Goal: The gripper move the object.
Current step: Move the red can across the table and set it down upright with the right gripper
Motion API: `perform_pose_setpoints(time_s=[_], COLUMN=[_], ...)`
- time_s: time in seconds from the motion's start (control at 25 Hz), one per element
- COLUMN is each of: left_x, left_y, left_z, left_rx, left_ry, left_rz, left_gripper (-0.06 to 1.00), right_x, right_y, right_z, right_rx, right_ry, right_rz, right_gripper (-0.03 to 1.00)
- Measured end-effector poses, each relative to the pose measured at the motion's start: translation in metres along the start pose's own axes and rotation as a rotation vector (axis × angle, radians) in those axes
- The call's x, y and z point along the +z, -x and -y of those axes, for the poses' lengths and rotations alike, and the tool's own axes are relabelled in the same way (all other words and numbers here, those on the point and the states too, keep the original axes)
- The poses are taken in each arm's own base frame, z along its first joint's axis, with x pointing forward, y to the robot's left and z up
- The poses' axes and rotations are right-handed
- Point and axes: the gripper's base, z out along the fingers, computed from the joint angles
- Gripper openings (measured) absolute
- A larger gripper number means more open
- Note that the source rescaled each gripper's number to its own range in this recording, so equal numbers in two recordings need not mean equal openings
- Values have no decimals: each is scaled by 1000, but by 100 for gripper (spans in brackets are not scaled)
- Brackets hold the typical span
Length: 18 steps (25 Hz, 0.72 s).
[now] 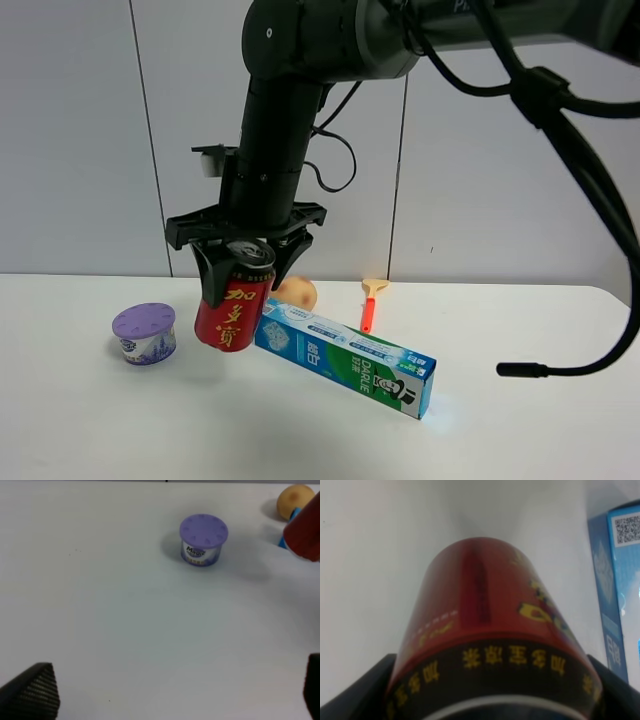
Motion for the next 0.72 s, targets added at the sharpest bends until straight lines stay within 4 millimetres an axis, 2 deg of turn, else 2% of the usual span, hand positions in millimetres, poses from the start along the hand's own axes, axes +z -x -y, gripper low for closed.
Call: perform_pose_setpoints(time_s=[0.12,0.32,0.72], left_x=[0,0,0], left_y=[0,0,0], left_z=[0,0,0], left_rx=[0,0,0], left_ry=[0,0,0], left_rz=[0,0,0], left_gripper=[100,100,100], right_x=[2,23,44], right_y=[0,-2,-5], right_z=[1,5,7], right_rx=[-8,-13,-12], right_ry=[-13,-21,-24], right_rz=[-5,-45,-88], right_gripper=[0,0,0])
